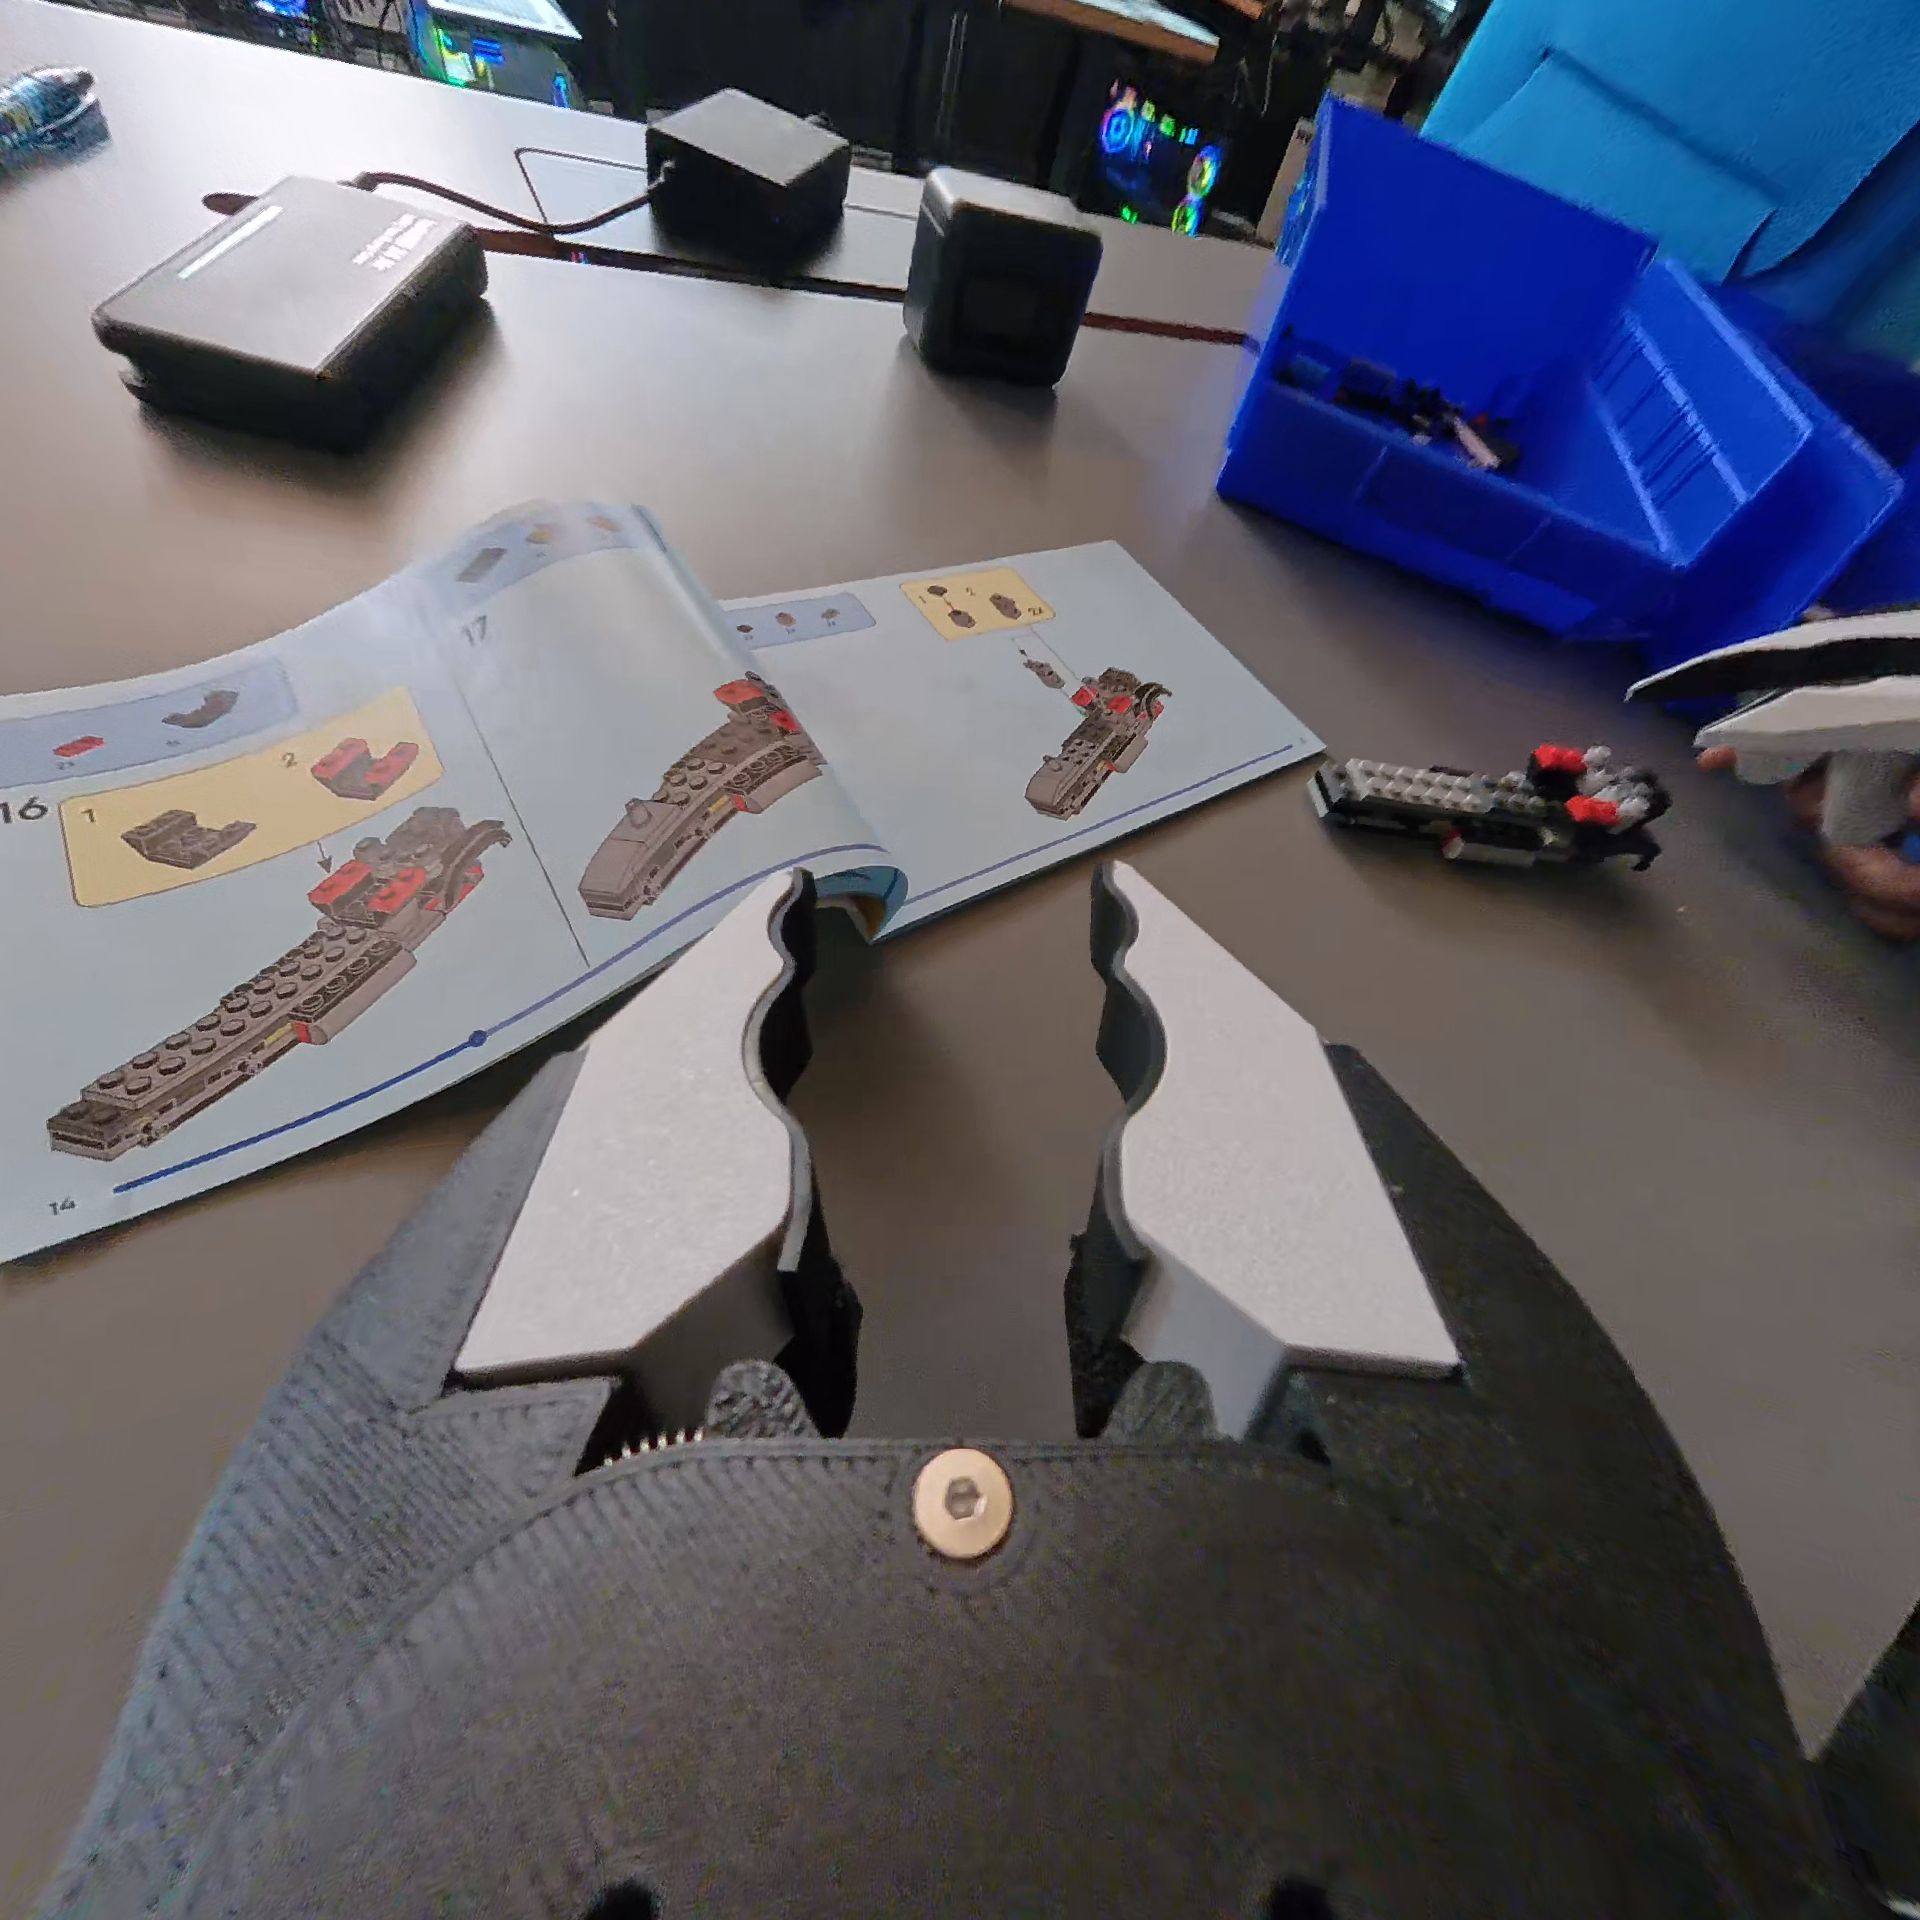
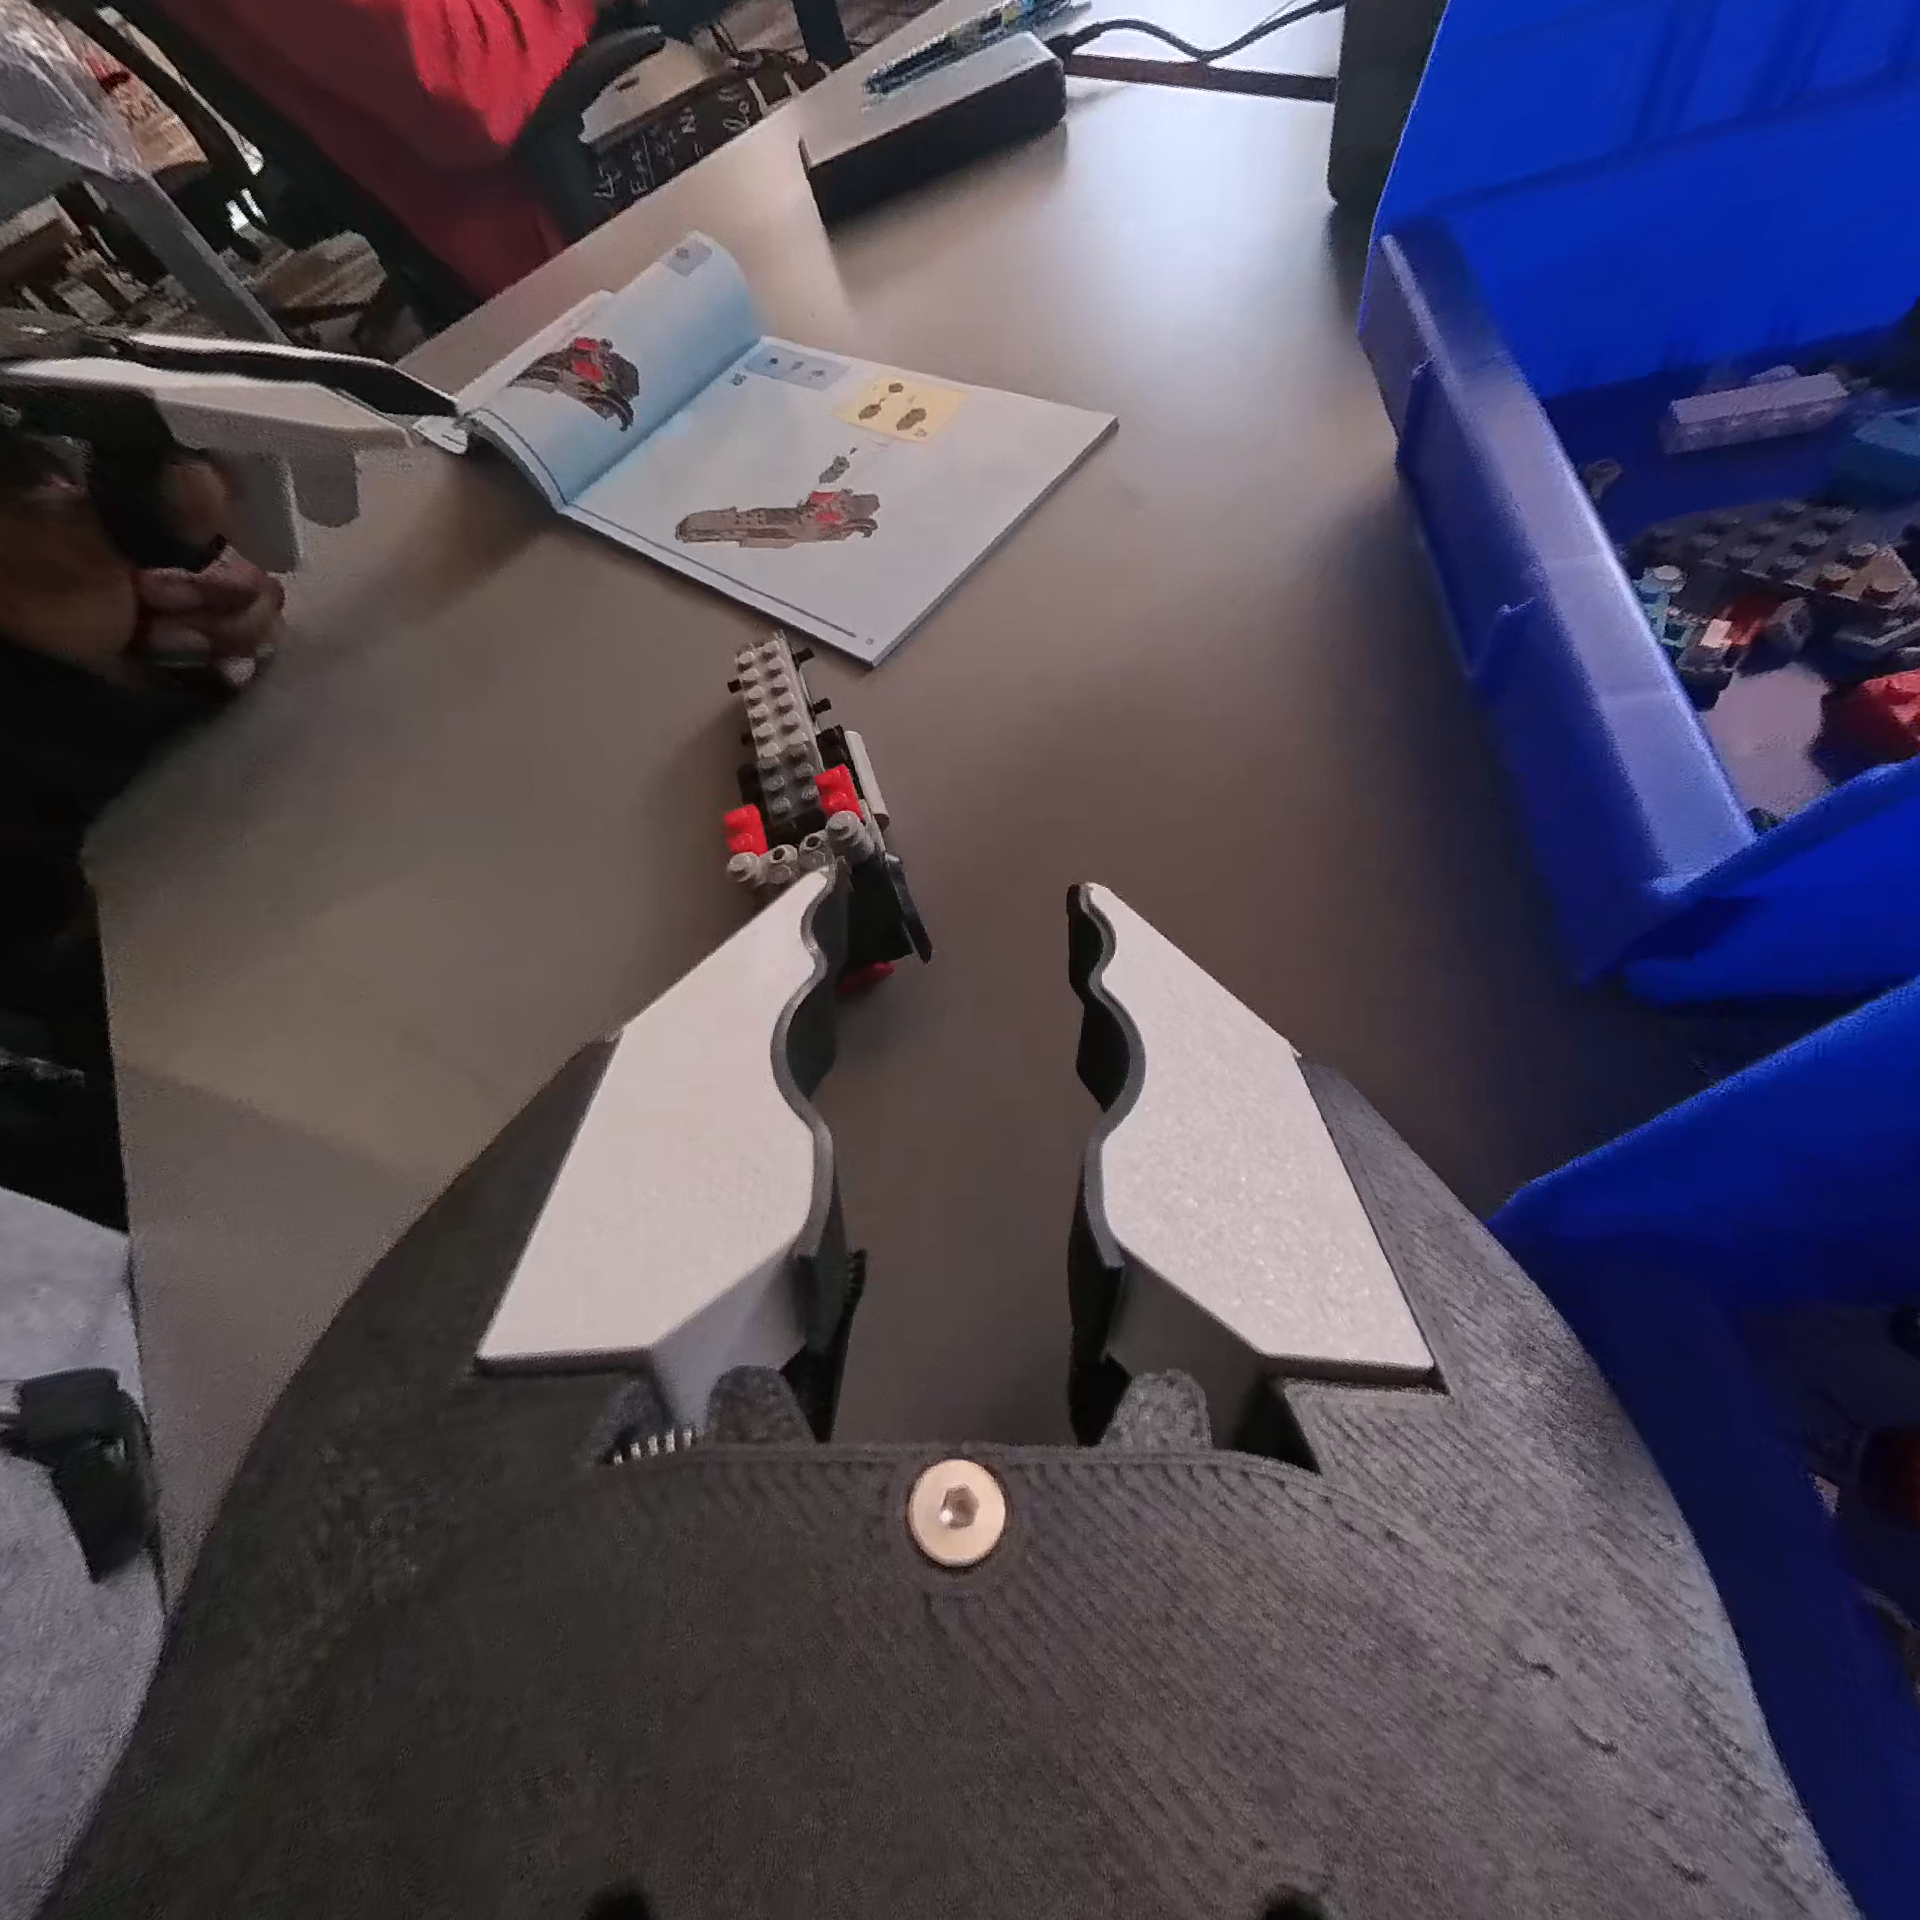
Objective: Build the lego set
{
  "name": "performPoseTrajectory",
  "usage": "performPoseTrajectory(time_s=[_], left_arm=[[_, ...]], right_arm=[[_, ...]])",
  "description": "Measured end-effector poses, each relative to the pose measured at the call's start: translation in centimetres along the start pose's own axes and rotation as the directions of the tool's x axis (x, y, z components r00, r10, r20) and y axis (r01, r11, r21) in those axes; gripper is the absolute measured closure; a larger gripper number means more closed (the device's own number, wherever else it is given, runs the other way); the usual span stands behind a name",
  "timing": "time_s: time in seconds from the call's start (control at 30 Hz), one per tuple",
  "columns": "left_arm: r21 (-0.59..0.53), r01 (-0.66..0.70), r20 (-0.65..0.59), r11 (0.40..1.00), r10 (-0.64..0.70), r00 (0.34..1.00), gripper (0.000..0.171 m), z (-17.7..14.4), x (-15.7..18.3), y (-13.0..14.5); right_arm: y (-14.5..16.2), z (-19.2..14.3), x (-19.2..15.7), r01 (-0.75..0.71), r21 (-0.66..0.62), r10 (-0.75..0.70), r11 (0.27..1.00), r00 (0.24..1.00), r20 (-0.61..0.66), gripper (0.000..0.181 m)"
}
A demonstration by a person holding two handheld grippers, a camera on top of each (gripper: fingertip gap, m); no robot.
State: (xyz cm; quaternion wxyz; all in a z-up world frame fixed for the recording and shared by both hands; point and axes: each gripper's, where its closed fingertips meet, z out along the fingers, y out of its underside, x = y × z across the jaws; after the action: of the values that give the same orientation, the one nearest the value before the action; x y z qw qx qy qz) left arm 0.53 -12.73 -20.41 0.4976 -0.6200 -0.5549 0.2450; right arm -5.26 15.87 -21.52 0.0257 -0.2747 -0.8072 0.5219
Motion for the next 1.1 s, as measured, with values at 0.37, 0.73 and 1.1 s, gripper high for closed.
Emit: performPoseTrajectory(time_s=[0.37,0.73,1.1], left_arm=[[0.000,0.091,-0.082,0.996,-0.091,0.992,0.123,-0.25,0.12,0.07],[0.000,0.107,-0.094,0.994,-0.106,0.990,0.123,-0.26,0.08,0.08],[-0.017,0.100,-0.079,0.995,-0.102,0.992,0.124,-0.04,-0.03,0.26]], right_arm=[[0.20,0.38,0.95,-0.081,-0.026,0.080,0.996,0.997,-0.021,0.138],[0.50,0.70,0.92,-0.056,-0.053,0.055,0.997,0.998,-0.037,0.138],[0.18,0.43,0.82,-0.069,-0.023,0.069,0.997,0.998,-0.015,0.138]])
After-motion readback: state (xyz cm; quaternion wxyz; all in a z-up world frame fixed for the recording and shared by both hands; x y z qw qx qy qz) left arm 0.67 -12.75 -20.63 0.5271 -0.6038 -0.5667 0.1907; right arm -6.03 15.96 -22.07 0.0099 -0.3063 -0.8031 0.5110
